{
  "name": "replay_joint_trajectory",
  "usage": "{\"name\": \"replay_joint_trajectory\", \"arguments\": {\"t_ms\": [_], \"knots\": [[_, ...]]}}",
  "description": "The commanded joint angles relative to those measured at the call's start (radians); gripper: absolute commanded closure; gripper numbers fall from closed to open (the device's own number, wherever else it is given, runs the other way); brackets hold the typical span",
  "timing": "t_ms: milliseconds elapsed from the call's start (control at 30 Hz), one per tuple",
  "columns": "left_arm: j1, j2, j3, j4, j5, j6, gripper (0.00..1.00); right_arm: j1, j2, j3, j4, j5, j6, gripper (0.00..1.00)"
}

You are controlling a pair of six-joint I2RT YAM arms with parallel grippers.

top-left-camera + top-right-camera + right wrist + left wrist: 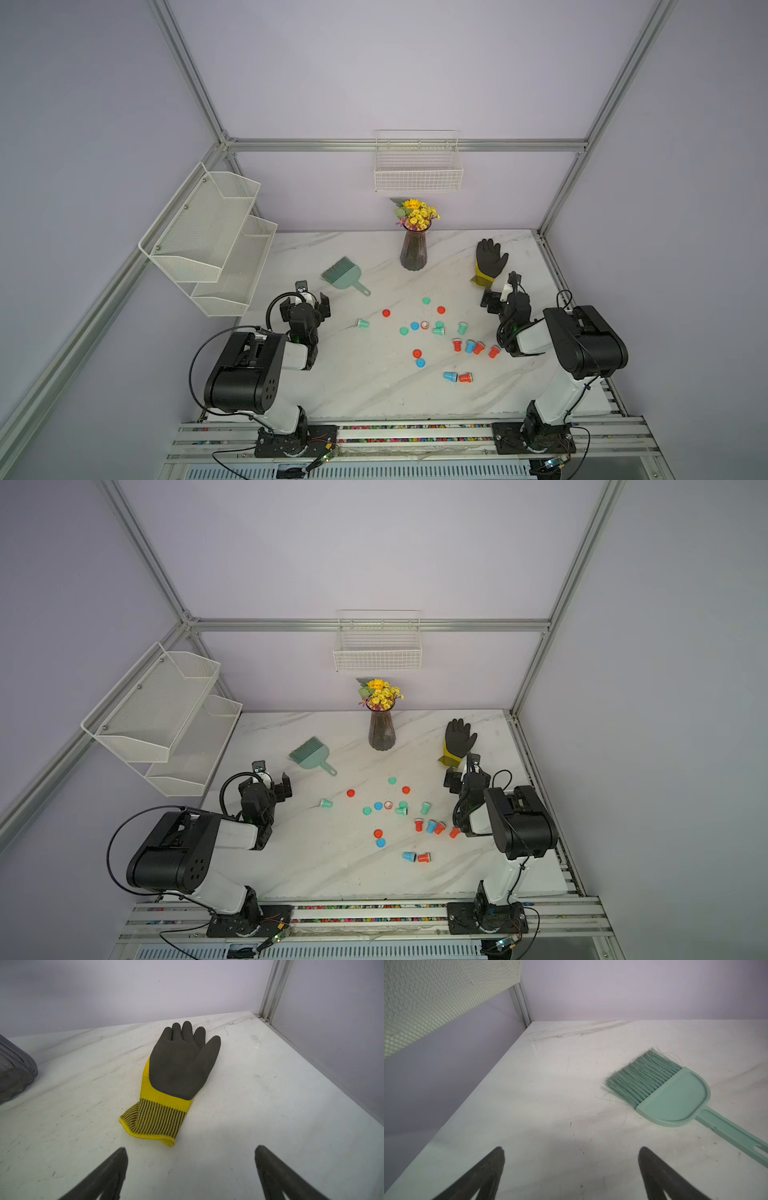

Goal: Close the stamp cap
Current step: Pick up the stamp from the center of the board.

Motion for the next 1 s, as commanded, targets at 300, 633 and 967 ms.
{"name": "replay_joint_trajectory", "arguments": {"t_ms": [300,633,967], "knots": [[-0.001,-0.004,0.018,0.068,-0.019,0.02,0.0,0.004,0.007,0.01,0.028,-0.04,-0.004,0.03],[-0.038,-0.132,-0.006,0.022,-0.123,0.047,0.0,0.008,-0.143,-0.038,0.01,0.091,0.004,0.03],[-0.089,-0.337,0.331,-0.793,-0.272,-0.154,0.0,0.013,-0.405,0.182,-0.639,0.031,0.158,0.03]]}}
